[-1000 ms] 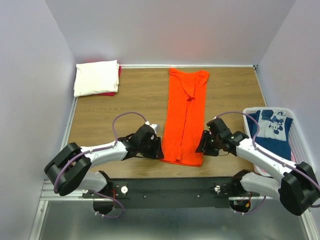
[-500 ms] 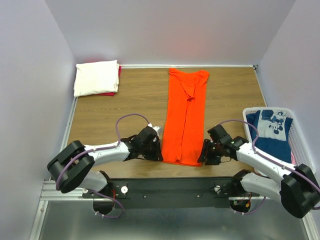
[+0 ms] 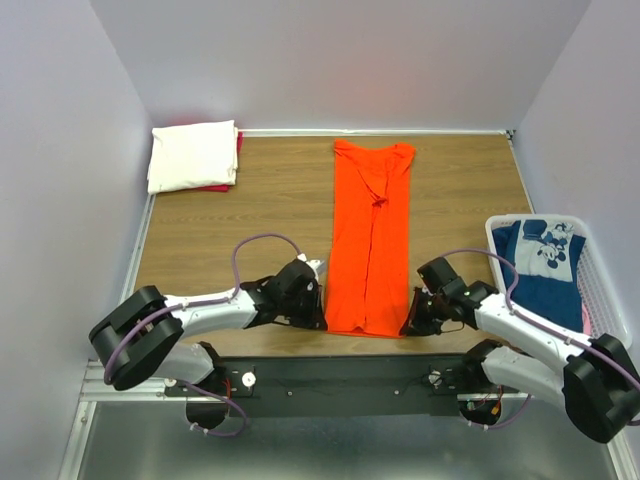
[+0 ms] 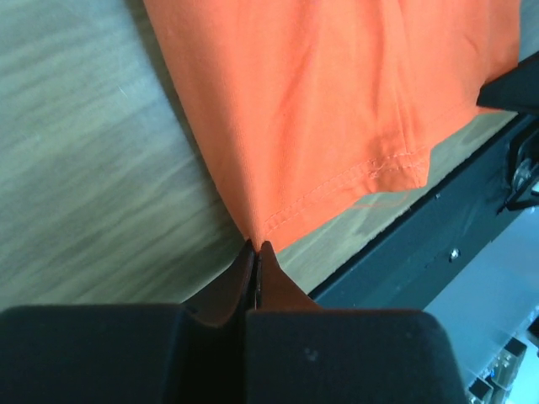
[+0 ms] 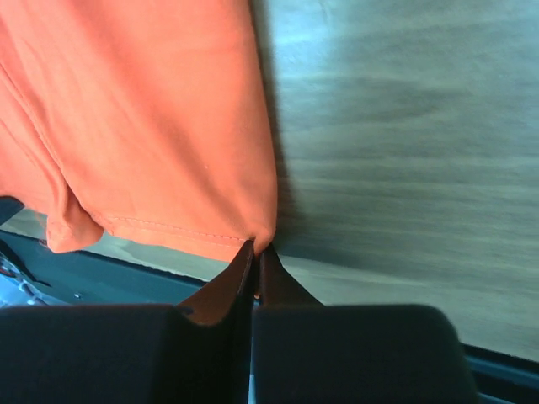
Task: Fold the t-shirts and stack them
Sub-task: Fold the tshirt
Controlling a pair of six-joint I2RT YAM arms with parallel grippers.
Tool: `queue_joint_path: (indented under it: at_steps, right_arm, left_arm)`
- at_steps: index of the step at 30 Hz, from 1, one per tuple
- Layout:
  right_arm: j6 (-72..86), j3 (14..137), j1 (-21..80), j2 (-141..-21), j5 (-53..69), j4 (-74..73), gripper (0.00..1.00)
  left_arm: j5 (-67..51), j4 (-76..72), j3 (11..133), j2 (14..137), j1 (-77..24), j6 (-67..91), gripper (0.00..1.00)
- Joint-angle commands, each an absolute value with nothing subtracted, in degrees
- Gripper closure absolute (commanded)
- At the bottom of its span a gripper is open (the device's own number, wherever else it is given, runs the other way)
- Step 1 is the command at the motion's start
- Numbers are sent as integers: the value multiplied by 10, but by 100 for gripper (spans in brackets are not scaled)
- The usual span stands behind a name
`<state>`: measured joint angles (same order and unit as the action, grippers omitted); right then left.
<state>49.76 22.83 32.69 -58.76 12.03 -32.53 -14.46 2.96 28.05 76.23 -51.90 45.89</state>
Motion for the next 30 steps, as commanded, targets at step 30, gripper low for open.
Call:
queue_joint_path:
  at_steps: [30]
  right_arm:
    - [453,492,331,-742,-175,-274,95]
  left_arm:
    - [-142,55,536,882,-422,372,100]
